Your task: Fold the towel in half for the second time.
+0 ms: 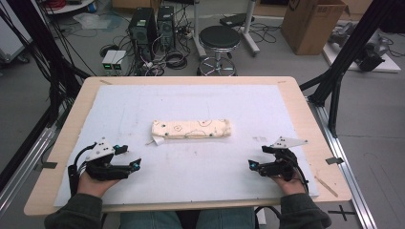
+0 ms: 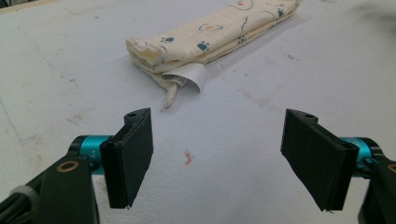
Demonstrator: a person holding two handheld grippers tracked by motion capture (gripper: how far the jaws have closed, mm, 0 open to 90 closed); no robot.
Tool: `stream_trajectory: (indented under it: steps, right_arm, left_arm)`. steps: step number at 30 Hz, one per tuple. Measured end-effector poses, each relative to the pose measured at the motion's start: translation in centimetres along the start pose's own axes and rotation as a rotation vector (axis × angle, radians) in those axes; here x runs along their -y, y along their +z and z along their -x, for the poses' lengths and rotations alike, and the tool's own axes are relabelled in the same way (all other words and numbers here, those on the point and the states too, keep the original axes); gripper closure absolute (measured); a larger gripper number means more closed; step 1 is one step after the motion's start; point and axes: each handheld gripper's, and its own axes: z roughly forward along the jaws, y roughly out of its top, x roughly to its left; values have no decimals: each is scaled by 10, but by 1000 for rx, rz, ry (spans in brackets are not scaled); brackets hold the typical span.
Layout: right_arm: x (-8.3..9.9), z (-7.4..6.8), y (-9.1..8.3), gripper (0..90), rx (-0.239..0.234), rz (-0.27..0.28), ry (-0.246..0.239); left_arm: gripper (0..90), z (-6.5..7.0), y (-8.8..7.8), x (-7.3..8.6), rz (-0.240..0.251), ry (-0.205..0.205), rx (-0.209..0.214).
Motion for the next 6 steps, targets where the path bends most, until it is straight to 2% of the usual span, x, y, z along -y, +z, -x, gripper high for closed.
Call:
stream_trajectory:
  steps: [6]
  right_arm:
    - [-2, -2, 4, 124, -7, 1, -8]
  left_arm:
    - [259, -1, 1, -1, 5, -6, 1]
